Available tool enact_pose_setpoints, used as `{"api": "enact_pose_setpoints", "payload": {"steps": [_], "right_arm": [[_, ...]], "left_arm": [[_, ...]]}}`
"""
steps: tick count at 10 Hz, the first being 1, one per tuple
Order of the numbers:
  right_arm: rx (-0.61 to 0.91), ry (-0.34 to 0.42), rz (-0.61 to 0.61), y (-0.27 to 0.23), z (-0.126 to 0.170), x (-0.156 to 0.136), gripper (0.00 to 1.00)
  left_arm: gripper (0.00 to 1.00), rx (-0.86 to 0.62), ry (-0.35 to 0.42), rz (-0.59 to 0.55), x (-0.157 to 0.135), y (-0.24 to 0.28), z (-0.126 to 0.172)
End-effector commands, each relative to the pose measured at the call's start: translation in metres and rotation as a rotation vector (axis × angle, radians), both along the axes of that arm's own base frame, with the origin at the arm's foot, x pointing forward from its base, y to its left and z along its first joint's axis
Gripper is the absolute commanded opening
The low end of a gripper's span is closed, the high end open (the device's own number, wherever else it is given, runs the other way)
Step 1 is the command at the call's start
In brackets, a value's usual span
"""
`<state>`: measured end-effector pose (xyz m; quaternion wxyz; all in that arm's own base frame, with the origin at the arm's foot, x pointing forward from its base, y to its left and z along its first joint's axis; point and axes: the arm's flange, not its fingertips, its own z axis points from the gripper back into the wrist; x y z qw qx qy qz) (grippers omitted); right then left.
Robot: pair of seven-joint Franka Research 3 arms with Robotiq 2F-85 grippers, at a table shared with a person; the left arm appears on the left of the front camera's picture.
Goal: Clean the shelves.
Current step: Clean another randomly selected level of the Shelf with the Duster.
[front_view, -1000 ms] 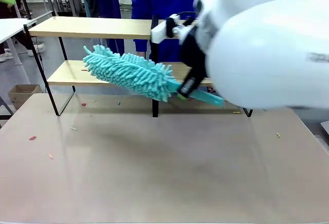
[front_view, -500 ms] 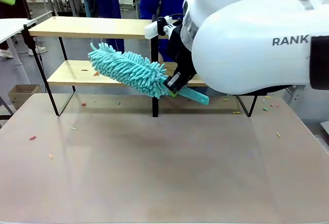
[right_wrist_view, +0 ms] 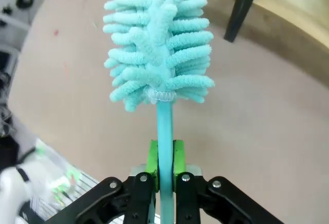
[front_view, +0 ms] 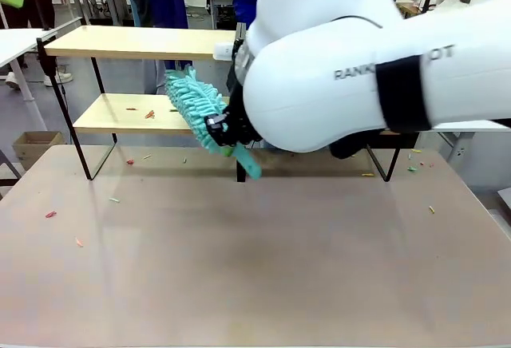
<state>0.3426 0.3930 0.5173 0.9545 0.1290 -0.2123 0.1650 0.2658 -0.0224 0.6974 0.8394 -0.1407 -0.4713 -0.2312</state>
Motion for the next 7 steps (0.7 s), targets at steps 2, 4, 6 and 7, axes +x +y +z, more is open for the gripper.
{"api": "enact_pose_setpoints", "payload": {"steps": [2,4,6,7], "right_arm": [[0.065,-0.009,-0.144,0.048,-0.005,0.019,0.13],[0.063,0.046,-0.214,0.07,-0.016,0.035,0.13],[0.113,0.024,-0.29,0.084,-0.02,0.063,0.13],[0.119,0.033,-0.309,0.087,-0.023,0.071,0.13]], "left_arm": [[1.0,-0.01,-0.002,-0.013,0.0,0.001,0.0],[1.0,-0.01,-0.002,-0.013,0.0,0.001,0.0],[1.0,-0.01,-0.002,-0.013,0.0,0.001,0.0],[1.0,-0.01,-0.002,-0.013,0.0,0.001,0.0]]}}
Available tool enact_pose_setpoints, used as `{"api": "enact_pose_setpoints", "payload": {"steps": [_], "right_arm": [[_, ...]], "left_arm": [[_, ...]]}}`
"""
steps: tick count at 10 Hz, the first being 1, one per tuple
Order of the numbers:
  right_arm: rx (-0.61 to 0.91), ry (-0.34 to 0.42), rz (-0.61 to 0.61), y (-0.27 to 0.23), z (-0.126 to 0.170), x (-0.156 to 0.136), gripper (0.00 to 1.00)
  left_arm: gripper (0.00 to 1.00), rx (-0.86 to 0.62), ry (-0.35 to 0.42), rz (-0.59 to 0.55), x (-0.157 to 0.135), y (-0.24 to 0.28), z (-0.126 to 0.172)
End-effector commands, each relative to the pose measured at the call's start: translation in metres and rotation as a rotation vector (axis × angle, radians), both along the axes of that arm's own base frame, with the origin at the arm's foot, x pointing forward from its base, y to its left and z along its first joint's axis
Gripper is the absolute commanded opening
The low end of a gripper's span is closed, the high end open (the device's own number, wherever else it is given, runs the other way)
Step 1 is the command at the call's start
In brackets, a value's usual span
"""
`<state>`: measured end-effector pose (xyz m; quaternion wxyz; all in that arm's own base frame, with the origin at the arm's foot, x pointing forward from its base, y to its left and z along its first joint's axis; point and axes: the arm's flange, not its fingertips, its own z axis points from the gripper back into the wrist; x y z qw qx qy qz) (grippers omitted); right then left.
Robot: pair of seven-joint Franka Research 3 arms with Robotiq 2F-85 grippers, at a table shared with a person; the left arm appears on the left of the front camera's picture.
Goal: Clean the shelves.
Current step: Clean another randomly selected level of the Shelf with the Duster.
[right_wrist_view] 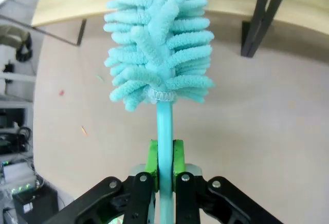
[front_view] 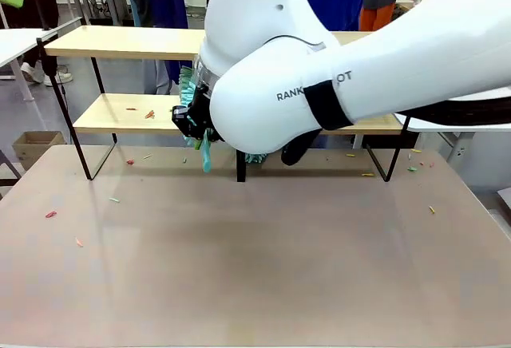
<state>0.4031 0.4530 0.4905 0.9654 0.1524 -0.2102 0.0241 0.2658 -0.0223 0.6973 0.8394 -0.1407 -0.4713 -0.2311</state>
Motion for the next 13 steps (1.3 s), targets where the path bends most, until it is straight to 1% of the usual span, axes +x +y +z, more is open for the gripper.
{"api": "enact_pose_setpoints", "payload": {"steps": [1,2,5,6,7,10,11,12,13], "right_arm": [[0.017,0.002,-0.045,0.032,0.001,0.013,0.13],[0.02,0.03,-0.05,0.039,-0.004,0.013,0.13],[0.135,0.119,-0.03,0.056,-0.009,0.009,0.13],[0.134,0.134,-0.022,0.064,-0.012,0.008,0.13],[0.149,0.155,0.006,0.075,-0.018,0.011,0.13],[0.238,0.21,0.058,0.112,-0.03,0.034,0.13],[0.278,0.245,0.091,0.126,-0.032,0.04,0.13],[0.371,0.277,0.138,0.143,-0.032,0.048,0.13],[0.462,0.26,0.215,0.152,-0.027,0.05,0.13]], "left_arm": [[1.0,-0.01,-0.002,-0.013,0.0,0.001,0.0],[1.0,-0.01,-0.002,-0.013,0.0,0.001,0.0],[1.0,-0.01,-0.002,-0.013,0.0,0.001,0.0],[1.0,-0.01,-0.002,-0.013,0.0,0.001,0.0],[1.0,-0.01,-0.002,-0.013,0.0,0.001,0.0],[1.0,-0.01,-0.002,-0.013,0.0,0.001,0.0],[1.0,-0.01,-0.002,-0.013,0.0,0.001,0.0],[1.0,-0.01,-0.002,-0.013,0.0,0.001,0.0],[1.0,-0.01,-0.002,-0.013,0.0,0.001,0.0]]}}
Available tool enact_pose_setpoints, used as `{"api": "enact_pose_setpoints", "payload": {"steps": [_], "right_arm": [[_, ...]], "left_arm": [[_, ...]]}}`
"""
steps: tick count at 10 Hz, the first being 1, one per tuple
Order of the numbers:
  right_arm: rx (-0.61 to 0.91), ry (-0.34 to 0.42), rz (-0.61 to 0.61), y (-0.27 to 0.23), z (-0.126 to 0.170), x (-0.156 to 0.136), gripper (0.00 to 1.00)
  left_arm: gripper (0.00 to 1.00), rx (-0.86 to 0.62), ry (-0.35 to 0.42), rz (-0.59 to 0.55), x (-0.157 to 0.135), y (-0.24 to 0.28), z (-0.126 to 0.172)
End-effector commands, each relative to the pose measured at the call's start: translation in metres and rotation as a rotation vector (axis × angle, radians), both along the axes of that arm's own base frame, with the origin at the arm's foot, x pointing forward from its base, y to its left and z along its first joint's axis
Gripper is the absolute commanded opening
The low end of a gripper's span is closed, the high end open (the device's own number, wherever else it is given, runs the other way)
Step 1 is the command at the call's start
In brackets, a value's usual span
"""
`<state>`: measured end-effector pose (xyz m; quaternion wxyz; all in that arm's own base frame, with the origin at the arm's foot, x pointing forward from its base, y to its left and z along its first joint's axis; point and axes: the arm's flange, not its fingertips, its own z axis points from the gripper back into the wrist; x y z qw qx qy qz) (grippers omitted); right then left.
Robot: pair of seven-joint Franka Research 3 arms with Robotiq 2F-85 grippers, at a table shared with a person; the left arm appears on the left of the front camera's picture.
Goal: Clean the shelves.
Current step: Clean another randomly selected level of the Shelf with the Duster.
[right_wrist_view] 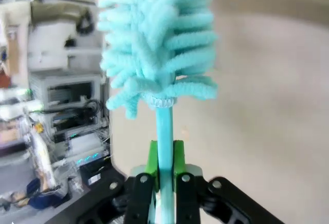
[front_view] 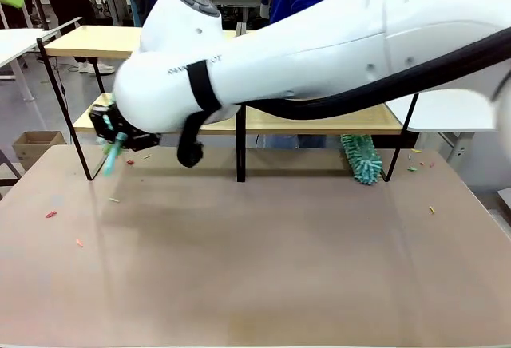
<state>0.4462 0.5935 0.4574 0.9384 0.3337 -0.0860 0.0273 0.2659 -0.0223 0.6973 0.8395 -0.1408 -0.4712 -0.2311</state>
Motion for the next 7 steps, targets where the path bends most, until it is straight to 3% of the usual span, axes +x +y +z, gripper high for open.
{"api": "enact_pose_setpoints", "payload": {"steps": [1,5,7], "right_arm": [[0.277,0.031,0.283,0.017,0.012,0.004,0.13],[0.327,-0.066,0.195,-0.042,0.02,0.009,0.13],[0.316,-0.076,0.19,-0.06,0.02,0.004,0.13]], "left_arm": [[1.0,-0.01,-0.002,-0.013,0.0,0.001,0.0],[1.0,-0.01,-0.002,-0.013,0.0,0.001,0.0],[1.0,-0.01,-0.002,-0.013,0.0,0.001,0.0]]}}
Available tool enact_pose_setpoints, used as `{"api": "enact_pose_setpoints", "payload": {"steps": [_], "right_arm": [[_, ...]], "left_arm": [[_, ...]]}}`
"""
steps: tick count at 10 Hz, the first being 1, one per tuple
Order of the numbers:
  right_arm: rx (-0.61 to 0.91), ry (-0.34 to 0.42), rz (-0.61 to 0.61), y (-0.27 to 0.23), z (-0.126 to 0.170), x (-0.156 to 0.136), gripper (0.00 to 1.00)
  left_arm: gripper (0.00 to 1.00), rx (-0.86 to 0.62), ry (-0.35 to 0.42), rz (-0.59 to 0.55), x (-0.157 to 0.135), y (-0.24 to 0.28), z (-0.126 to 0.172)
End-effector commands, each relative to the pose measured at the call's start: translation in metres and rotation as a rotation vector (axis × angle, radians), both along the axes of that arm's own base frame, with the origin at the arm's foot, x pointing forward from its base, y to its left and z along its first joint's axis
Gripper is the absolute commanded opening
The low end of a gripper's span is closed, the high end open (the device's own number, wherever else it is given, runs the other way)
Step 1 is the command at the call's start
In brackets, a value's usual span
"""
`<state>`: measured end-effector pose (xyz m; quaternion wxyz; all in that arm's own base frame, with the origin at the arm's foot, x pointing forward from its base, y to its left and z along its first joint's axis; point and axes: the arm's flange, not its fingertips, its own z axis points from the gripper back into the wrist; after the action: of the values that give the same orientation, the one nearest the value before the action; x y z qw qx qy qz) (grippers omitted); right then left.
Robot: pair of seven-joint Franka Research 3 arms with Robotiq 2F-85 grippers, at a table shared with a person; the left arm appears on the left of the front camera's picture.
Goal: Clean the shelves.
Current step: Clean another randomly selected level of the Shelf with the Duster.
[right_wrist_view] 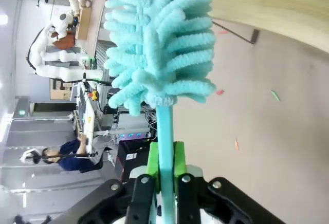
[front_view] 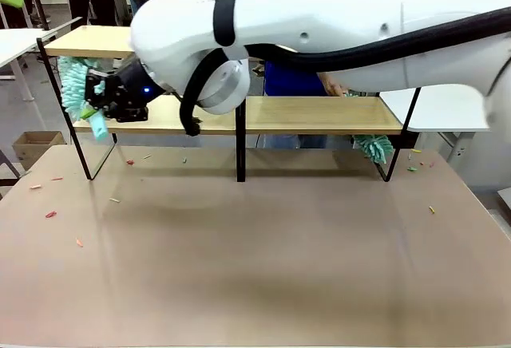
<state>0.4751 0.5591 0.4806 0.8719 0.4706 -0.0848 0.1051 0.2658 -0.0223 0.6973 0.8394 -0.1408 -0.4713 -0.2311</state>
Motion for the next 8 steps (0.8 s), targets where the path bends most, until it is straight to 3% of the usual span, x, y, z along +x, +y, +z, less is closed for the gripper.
{"api": "enact_pose_setpoints", "payload": {"steps": [1,2,4,5,7,8], "right_arm": [[-0.002,-0.016,0.033,-0.038,-0.006,-0.031,0.13],[-0.079,-0.005,0.043,-0.059,-0.007,-0.039,0.13],[-0.389,-0.156,0.181,-0.135,0.0,-0.068,0.13],[-0.493,-0.196,0.225,-0.183,0.01,-0.085,0.13],[-0.435,-0.256,0.308,-0.259,0.031,-0.128,0.13],[-0.407,-0.286,0.31,-0.26,0.034,-0.144,0.13]], "left_arm": [[1.0,-0.01,-0.002,-0.013,0.0,0.0,0.0],[1.0,-0.01,-0.002,-0.013,0.0,0.0,0.0],[1.0,-0.01,-0.002,-0.013,0.0,0.0,0.0],[1.0,-0.01,-0.002,-0.013,0.0,0.0,0.0],[1.0,-0.01,-0.002,-0.013,0.0,0.0,0.0],[1.0,-0.01,-0.002,-0.013,0.0,0.0,0.0]]}}
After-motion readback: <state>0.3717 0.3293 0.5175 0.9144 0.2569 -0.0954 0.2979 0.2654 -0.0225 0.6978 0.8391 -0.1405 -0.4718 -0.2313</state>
